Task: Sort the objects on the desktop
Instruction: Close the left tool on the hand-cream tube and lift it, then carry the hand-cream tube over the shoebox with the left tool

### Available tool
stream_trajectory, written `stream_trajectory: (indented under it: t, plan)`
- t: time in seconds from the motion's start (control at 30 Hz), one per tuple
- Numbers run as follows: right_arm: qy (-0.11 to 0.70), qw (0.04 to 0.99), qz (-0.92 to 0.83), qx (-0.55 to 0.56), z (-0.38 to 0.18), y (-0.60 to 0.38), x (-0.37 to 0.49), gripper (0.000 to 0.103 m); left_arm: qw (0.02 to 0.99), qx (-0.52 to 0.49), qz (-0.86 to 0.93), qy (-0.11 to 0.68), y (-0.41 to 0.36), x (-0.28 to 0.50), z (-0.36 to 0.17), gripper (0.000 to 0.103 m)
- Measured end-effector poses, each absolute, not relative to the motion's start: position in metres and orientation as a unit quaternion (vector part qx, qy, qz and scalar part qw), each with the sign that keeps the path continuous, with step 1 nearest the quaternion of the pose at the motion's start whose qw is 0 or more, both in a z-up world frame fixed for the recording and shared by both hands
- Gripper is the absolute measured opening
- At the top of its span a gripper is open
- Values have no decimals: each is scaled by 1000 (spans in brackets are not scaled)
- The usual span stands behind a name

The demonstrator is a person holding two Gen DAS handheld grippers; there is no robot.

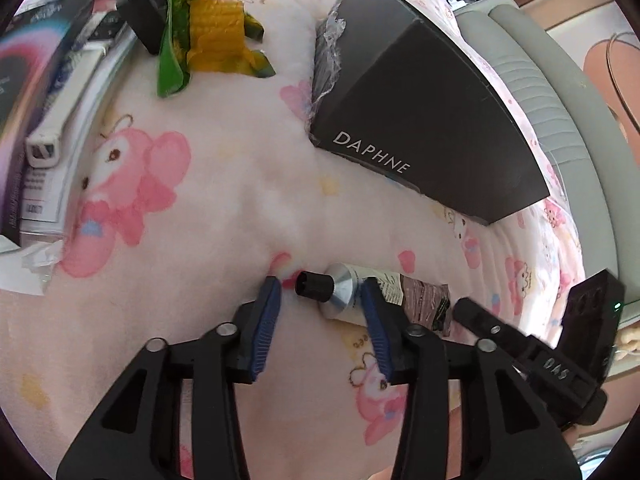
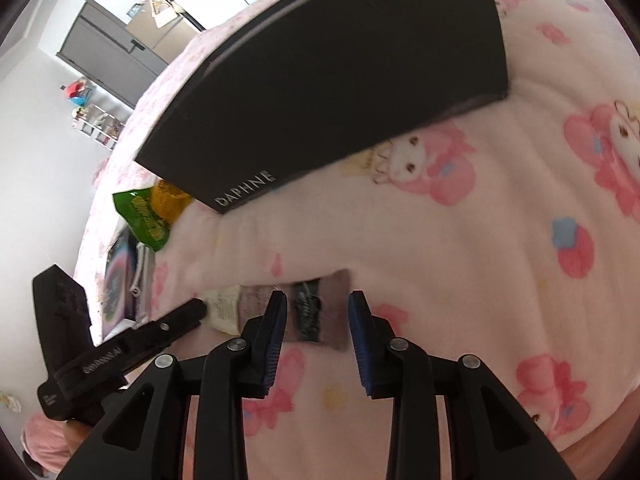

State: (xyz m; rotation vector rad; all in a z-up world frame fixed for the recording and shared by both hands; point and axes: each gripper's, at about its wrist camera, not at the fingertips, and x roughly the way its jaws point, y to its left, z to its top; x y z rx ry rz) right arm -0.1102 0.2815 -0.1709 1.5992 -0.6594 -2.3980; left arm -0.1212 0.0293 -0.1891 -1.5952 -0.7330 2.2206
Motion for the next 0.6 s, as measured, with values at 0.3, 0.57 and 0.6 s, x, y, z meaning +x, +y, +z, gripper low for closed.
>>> stream_trajectory:
  t: [0.3, 0.57, 0.6]
  plan:
    - [-227, 119, -805, 534, -180, 275, -115, 33, 165, -552, 784, -232, 45, -129, -191, 45]
    - [-226, 121, -815, 520, -161, 276, -110, 33, 169, -535, 796, -226, 44, -123, -167, 46]
    - [-227, 122, -817, 516, -155, 277, -109, 33, 171, -530, 799, -227, 44, -122, -161, 46]
